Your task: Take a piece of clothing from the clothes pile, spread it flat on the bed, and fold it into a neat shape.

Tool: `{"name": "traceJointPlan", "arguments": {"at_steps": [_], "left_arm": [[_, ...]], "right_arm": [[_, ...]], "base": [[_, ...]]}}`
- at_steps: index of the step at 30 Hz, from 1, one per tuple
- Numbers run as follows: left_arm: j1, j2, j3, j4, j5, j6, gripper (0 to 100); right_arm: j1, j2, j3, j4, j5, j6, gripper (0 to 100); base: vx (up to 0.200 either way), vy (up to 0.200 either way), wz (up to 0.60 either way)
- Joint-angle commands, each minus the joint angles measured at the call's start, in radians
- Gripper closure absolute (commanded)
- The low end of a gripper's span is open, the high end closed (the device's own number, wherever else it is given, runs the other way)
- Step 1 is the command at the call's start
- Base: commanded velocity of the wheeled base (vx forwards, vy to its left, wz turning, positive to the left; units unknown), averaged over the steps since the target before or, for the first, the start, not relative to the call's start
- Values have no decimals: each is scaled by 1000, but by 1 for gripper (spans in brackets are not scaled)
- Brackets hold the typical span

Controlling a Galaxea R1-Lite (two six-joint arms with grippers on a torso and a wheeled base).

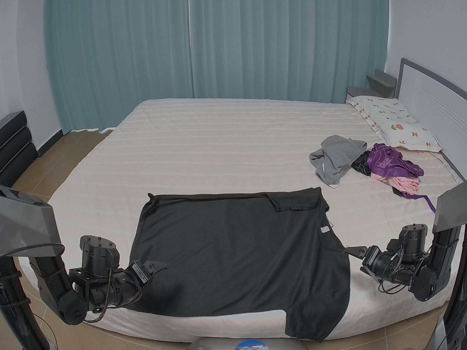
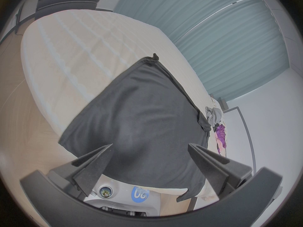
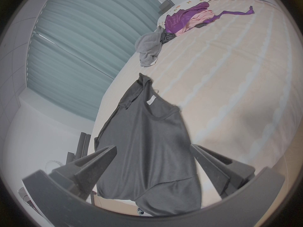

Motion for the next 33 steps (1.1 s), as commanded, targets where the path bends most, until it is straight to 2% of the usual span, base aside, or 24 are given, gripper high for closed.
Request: {"name": "traceJointPlan", "arguments": {"at_steps": [1,5,6,11,16,25,33], "left_arm": [[4,-12,11,0,5,3,0],[6,-17,25,0,22,7,0],[12,-14,45,-2,42,9,0],[49,-5,66,-62,33,7,0],[59,35,72,-118,34,9,0],[63,77,75,-154,39,12,0],[116,81,72,-175,33,46,0]], "right_arm": [[13,43,-6,-1,0,0,0],[21,66,-15,-1,-11,-2,0],[45,109,-43,-1,-49,-8,0],[107,182,-80,-15,-117,-10,0],[139,202,-88,-30,-124,-10,0],[142,236,-77,-62,-167,-43,0],[142,267,-86,-107,-184,-42,0]], "base": [[0,0,0],[0,0,0],[0,0,0],[0,0,0],[0,0,0],[-200,0,0],[0,0,0]]}}
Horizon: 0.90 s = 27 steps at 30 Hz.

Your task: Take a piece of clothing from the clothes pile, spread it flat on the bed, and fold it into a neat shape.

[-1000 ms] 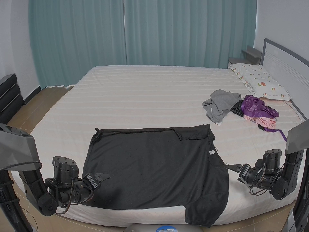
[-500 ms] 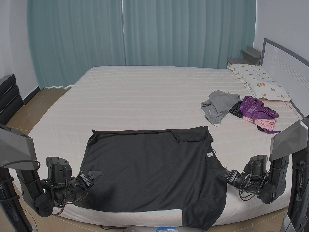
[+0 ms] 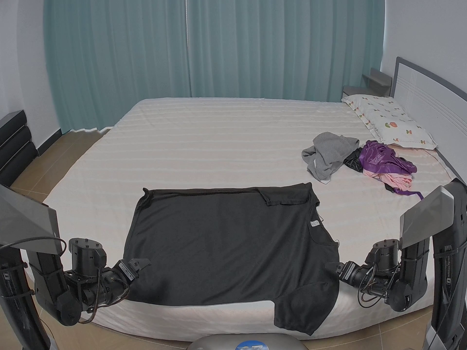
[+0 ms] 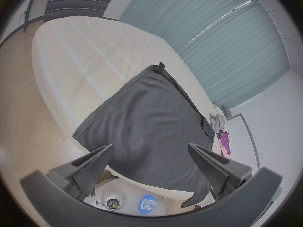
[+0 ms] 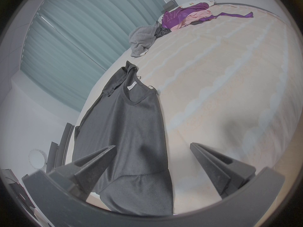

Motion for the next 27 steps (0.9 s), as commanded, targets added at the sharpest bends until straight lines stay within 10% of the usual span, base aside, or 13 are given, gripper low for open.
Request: {"name": "traceJointPlan", "arguments": {"at_steps": [1,10,11,27], "left_arm": [[20,13,-4,-2,0,2,0],[38,44,-10,-3,3,39,0],[41,44,-12,-3,3,39,0],[50,46,-9,-3,5,67,0]], "right_arm": [[1,38,-12,-20,-2,1,0],[1,72,-67,-56,-4,-4,0],[1,78,-67,-56,-10,-7,100],[-7,20,39,-56,-18,-7,100]], "base": [[0,0,0],[0,0,0],[0,0,0],[0,0,0]]}}
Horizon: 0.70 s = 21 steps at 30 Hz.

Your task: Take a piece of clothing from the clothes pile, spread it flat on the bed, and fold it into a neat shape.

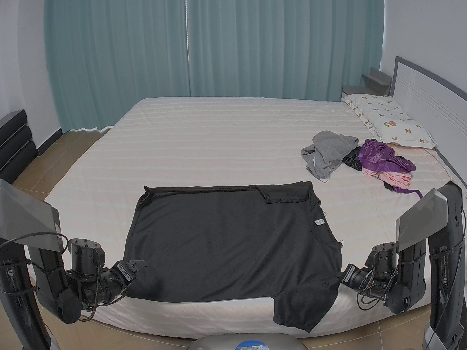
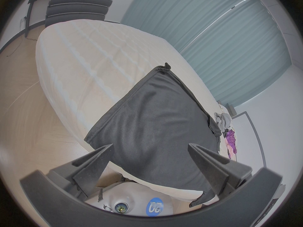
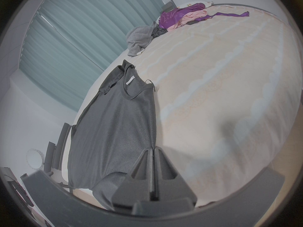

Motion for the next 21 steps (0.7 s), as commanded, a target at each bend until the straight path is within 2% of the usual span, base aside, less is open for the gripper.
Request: {"name": "traceJointPlan", "arguments": {"at_steps": [1,14,18,21], "left_arm": [[1,5,4,0,0,6,0],[4,48,10,3,2,51,0],[30,48,11,9,0,74,0],[69,65,24,4,-9,126,0]], "right_arm": [[-3,-27,35,-14,3,0,100],[-13,-41,99,-15,1,-6,100],[-13,-36,89,-15,1,-4,100],[-13,-33,87,-15,1,-4,100]], "base": [[0,0,0],[0,0,0],[0,0,0],[0,0,0]]}}
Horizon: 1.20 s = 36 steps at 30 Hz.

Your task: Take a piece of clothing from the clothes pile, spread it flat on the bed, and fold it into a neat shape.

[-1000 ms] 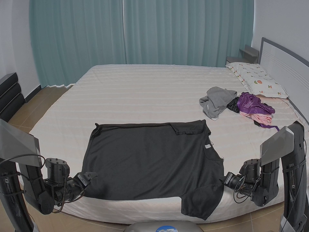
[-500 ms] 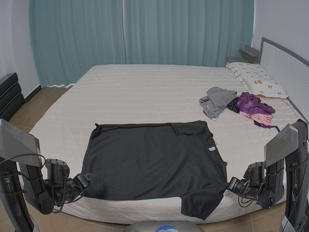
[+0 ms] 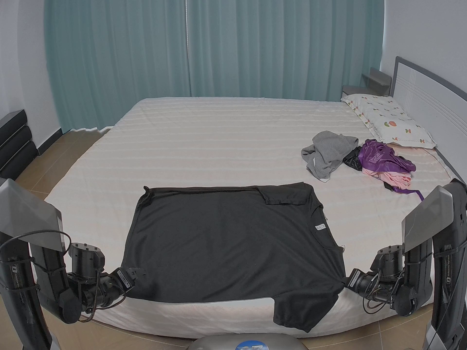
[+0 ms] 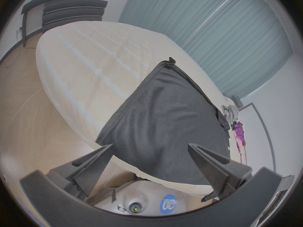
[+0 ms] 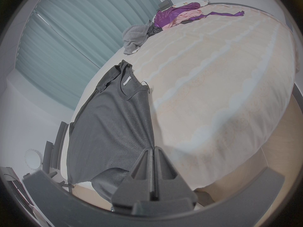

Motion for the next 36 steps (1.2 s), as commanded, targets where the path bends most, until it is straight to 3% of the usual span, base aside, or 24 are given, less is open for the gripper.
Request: {"name": "traceJointPlan", "arguments": {"at_steps": [1,7,8,15,23,36], "left_arm": [[44,28,15,-6,-6,44,0],[81,88,13,-22,-23,103,0],[93,89,19,-46,-38,108,0],[144,105,51,-117,-136,146,0],[185,134,82,-134,-221,312,0],[198,226,76,-250,-230,404,0]], "right_arm": [[0,4,-4,-15,0,1,100],[0,6,-5,-15,2,2,100],[0,6,-5,-15,3,2,0],[0,4,-7,-15,8,4,0],[-23,1,-8,-15,42,12,0],[-23,6,-8,-15,46,13,0]], "base": [[0,0,0],[0,0,0],[0,0,0],[0,0,0],[0,0,0],[0,0,0]]}}
